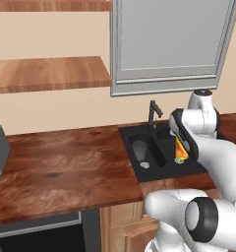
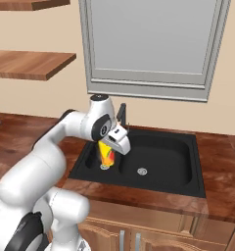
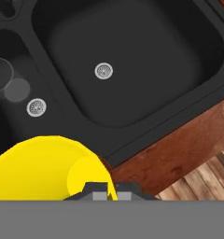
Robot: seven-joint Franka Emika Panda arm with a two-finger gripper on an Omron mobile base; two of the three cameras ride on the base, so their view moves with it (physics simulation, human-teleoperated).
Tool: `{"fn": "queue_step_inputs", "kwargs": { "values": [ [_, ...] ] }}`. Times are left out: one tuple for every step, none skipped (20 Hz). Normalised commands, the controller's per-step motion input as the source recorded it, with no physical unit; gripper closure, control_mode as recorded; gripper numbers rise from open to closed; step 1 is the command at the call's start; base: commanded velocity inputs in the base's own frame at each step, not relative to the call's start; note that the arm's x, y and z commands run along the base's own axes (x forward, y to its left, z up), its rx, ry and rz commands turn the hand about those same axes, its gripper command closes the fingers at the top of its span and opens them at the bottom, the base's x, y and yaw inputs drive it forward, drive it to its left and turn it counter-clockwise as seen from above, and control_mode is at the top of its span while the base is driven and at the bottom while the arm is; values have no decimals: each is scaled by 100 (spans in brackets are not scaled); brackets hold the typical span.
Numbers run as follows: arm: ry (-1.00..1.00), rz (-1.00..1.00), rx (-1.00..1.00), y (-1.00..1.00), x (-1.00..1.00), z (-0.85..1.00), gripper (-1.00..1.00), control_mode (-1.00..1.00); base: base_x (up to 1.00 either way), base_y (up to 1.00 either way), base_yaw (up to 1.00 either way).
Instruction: Place the glass cup in the left basin and the cup in the right basin of the sink.
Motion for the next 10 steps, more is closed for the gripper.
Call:
{"fn": "queue_step_inputs", "kwargs": {
  "values": [
    [0, -1, 0, -49, 3, 0, 100, -100, 0, 0, 0],
    [0, -2, 0, -50, 4, 0, 100, -100, 0, 0, 0],
    [0, -2, 0, -48, 3, 0, 100, -100, 0, 0, 0],
    [0, -2, 0, -46, 4, -1, 100, -100, 0, 0, 0],
    [0, -1, 0, -44, 6, -1, 100, -100, 0, 0, 0],
    [0, 0, 0, -39, 8, -2, 100, -100, 0, 0, 0],
    [0, -1, 0, -38, 8, -2, 100, -100, 0, 0, 0],
    [0, -1, 0, -37, 10, -3, 100, -100, 0, 0, 0],
    [0, -2, 0, -33, 12, -5, 100, -100, 0, 0, 0],
    [0, -3, 0, -32, 15, -6, 100, -100, 0, 0, 0]
  ]
}}
